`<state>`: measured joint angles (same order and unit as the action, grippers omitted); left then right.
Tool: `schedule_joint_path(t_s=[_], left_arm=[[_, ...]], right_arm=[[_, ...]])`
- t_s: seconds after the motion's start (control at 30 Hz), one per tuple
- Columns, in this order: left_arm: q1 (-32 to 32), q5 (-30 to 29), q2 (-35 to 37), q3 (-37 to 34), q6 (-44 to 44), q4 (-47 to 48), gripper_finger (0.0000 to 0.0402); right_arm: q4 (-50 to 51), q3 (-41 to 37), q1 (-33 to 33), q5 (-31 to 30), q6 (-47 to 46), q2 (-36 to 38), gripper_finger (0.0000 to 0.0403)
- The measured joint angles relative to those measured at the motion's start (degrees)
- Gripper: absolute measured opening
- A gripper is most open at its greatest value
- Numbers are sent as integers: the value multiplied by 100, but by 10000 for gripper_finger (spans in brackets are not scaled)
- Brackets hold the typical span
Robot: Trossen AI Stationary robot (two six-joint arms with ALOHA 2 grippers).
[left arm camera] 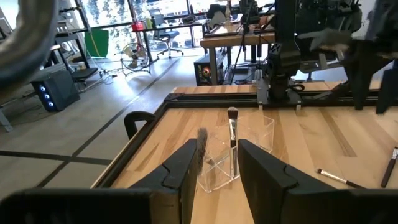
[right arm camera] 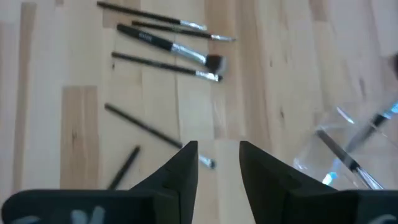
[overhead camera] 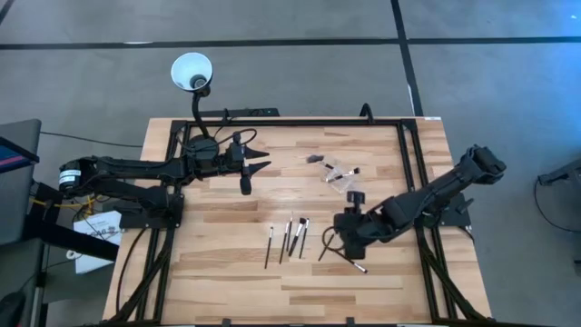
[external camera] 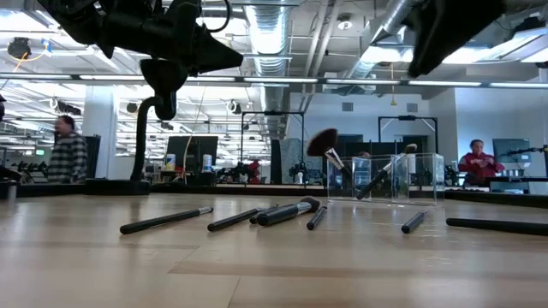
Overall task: Sort items
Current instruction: Put the eyeshadow brush into the right side of the transparent organizer
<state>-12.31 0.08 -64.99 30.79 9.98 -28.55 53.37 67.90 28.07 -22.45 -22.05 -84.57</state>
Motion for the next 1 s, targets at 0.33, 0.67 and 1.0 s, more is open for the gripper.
schedule_joint_path(t_s=[0.33, 0.67, 1.0], left_arm=[[2, -2, 2, -2, -2, -335, 113], [0, -2, 2, -2, -2, -375, 113], [0, -3, 2, -2, -39, -412, 113]], right_arm=[[-713, -1432, 1564, -2605, -1980, 2117, 87], [-7823, -4786, 2042, -2849, -1970, 1411, 87], [-7766, -4807, 1746, -1769, -2789, 368, 100]])
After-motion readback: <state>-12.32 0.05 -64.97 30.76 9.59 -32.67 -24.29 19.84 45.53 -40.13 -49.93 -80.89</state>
